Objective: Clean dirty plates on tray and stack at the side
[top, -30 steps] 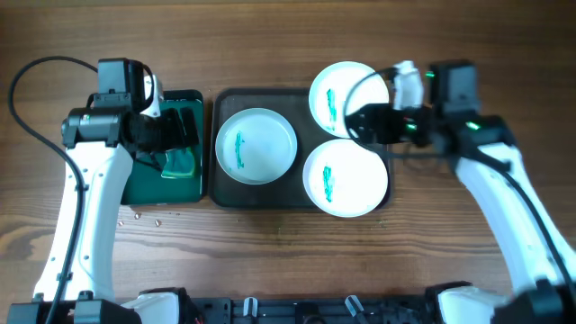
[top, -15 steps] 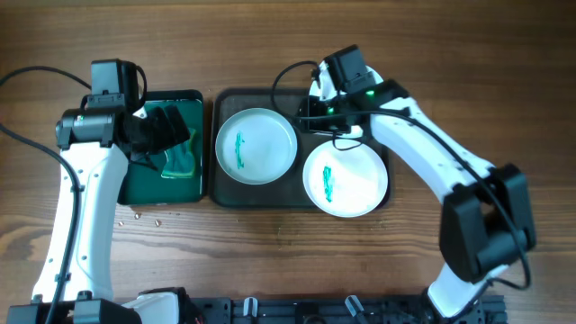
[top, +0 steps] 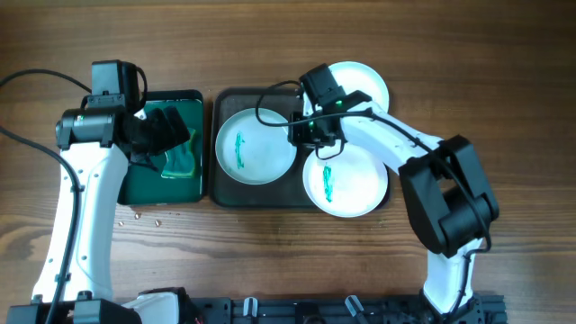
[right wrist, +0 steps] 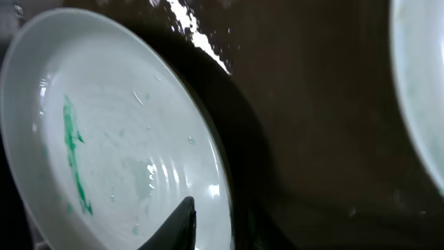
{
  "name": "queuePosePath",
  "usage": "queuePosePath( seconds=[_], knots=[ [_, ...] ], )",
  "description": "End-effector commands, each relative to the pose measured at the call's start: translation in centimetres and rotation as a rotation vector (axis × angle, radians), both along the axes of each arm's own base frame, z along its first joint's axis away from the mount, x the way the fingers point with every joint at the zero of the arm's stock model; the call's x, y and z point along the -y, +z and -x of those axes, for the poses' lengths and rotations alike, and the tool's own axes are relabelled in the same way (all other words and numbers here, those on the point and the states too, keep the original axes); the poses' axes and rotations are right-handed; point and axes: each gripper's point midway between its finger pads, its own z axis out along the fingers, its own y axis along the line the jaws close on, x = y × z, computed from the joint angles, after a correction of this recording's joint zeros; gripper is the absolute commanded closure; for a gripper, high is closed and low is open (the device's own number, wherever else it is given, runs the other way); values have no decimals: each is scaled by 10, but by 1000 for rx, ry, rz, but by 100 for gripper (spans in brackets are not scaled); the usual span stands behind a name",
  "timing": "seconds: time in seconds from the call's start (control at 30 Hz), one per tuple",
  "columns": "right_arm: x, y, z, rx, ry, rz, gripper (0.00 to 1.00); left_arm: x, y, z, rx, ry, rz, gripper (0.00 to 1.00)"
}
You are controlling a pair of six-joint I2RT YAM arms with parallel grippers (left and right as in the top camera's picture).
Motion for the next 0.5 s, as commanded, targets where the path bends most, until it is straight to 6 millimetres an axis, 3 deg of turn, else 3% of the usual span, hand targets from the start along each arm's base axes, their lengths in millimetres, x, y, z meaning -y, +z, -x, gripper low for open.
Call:
queuePosePath(
  seconds=[0.0, 0.13, 0.3, 0.47],
  knots=[
    [1, -15, -2, -9, -12, 46, 82, -4, 7, -2, 19, 24, -9, 0],
    [8, -23, -3, -5, -27, 93, 96, -4, 7, -2, 18, 19, -11, 0],
    [13, -26, -3, 13, 3, 126, 96, -3, 1, -1, -9, -21, -18, 4],
    [17, -27, -8, 34, -6, 153, 96, -3, -20, -1, -90, -94, -36, 12]
  ],
)
